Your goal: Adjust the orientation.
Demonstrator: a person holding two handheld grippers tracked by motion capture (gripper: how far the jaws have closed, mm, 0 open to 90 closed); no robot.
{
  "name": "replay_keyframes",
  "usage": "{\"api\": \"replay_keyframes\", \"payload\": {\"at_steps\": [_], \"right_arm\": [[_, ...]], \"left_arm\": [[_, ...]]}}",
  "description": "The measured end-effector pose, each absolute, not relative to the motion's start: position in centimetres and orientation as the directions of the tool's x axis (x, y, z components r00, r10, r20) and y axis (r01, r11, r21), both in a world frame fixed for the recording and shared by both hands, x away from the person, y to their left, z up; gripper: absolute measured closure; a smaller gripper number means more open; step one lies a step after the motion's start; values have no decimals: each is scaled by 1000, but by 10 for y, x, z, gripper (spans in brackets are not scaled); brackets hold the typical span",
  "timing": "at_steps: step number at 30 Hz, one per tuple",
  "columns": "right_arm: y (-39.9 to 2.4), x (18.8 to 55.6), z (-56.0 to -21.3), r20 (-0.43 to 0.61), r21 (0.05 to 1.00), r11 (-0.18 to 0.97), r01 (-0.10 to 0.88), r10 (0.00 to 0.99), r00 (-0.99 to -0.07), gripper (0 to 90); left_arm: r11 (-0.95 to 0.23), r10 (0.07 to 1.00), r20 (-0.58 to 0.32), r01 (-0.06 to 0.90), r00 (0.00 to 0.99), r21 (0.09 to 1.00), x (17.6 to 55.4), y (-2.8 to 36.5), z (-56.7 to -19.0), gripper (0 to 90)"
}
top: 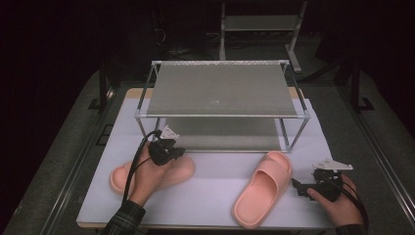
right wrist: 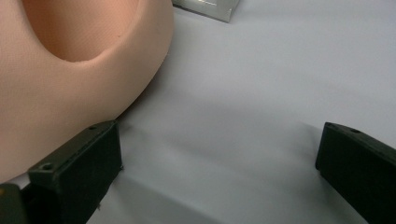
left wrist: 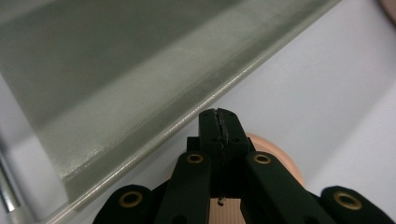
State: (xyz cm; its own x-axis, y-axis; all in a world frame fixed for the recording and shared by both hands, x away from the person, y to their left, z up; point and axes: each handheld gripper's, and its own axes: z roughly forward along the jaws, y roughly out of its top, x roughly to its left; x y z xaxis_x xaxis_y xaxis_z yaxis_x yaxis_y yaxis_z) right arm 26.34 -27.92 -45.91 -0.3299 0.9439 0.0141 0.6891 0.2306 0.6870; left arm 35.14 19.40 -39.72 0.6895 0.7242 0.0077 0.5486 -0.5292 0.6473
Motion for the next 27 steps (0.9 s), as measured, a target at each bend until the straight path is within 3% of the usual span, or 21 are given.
{"api": "replay_keyframes", "payload": {"at_steps": [10,27], "right_arm": [[-279,264,-459,15,686,230,690,944,-330,0],[-279,263,-459,15,687,230,689,944,-330,0]], "left_arm": [[-581,727,41,582,685,569,354,184,-401,897],[-577,656,-104,585,748,570,323,186,-401,900]]}}
